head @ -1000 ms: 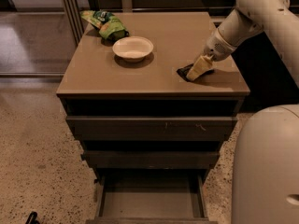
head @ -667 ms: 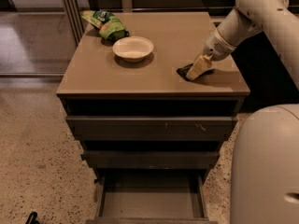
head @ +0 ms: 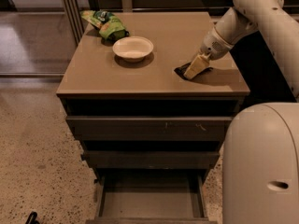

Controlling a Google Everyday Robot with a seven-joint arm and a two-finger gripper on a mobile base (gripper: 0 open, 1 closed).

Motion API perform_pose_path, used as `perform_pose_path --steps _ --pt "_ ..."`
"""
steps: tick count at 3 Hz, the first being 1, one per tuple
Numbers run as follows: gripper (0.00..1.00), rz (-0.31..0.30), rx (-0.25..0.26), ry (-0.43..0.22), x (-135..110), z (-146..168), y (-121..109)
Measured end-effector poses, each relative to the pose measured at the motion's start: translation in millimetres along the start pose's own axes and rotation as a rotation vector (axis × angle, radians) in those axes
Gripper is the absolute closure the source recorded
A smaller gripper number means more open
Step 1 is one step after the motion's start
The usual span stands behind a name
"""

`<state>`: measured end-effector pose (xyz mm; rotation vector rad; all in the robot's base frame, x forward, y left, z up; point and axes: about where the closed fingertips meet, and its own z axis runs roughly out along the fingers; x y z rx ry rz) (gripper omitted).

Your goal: Place rxbar chocolate into bottom drawer

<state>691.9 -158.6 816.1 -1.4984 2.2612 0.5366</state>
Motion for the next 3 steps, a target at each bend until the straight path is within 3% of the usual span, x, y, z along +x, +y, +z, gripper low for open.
perform_pose_path --steps 2,3 --pt "1.00 -0.056 -0.094 -0.055 0.9 -0.2 7.4" --pt "1.00 -0.056 -0.094 -0.055 0.9 -0.2 7.4"
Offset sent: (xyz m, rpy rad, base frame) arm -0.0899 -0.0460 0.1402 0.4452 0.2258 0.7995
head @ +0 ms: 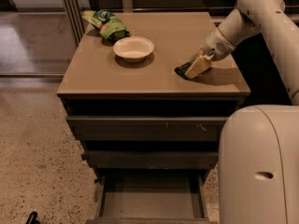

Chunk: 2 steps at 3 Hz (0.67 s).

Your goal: Place rxbar chocolate into bottom drawer

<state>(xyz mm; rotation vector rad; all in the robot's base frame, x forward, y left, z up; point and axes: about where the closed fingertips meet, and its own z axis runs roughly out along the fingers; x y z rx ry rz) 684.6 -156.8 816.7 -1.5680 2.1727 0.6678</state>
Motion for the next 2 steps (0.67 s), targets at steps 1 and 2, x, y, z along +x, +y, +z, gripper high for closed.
perform_pose_path --steps 1,2 --pt "1.00 -0.028 -0.018 0.001 -17.8 3.1 6.7" --pt "1.00 -0.058 -0.018 -0.022 -36.2 -21.4 30.8"
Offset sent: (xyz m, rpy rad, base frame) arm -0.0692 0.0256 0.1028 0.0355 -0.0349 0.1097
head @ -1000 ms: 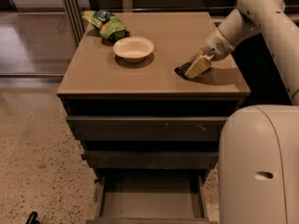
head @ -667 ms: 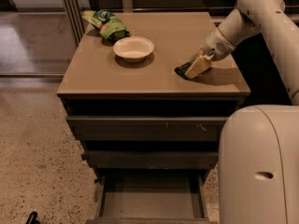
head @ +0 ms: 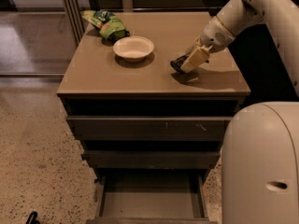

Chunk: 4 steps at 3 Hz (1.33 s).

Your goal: Place rxbar chocolate into bottom drawer

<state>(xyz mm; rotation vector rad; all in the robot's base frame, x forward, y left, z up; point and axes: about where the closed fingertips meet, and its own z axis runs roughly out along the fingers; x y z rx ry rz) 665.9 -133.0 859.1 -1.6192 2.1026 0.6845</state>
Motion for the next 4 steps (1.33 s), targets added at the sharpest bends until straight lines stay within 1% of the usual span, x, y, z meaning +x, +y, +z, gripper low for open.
perform_pose_path --steps 1,2,3,4 --pt "1.00 -0.021 0.015 -0.007 -12.3 -29.7 31.7" --pt "1.00 -0.032 -0.038 -0.055 -7.6 -39.3 60.4" --pt "1.00 -0.029 -0.073 -0.106 -0.9 -39.7 81.2" --pt "1.00 -0.025 -0.062 -0.116 -2.4 -35.5 76.7"
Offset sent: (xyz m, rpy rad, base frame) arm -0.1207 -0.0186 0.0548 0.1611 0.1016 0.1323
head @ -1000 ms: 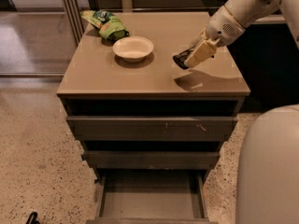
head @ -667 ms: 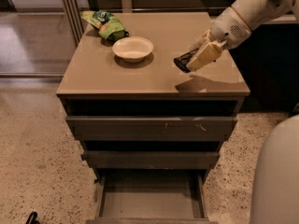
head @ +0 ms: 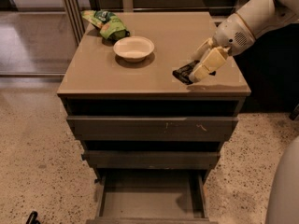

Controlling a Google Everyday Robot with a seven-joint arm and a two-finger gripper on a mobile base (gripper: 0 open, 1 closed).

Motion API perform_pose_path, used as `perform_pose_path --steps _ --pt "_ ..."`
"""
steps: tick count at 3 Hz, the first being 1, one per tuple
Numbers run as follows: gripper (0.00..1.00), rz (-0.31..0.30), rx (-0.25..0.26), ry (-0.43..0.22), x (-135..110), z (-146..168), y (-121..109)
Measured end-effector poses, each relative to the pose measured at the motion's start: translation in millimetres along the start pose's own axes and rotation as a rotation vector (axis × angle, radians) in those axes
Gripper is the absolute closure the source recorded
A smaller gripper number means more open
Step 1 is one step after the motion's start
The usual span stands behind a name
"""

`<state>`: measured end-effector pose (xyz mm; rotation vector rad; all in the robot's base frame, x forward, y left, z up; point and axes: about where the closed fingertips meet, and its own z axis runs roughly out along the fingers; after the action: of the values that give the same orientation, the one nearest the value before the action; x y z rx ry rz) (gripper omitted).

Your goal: Place rxbar chocolate into bottom drawer

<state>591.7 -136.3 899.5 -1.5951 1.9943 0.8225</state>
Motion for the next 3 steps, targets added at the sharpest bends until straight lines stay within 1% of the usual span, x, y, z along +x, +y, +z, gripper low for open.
perform_pose_path --steps 1,2,3 --pt "1.00 0.000 0.001 -0.001 -0.1 0.0 -0.1" --pt "1.00 -0.017 -0.019 -0.093 4.4 -6.1 25.3" --pt "1.00 -0.034 -0.039 -0.254 15.3 -11.3 66.5"
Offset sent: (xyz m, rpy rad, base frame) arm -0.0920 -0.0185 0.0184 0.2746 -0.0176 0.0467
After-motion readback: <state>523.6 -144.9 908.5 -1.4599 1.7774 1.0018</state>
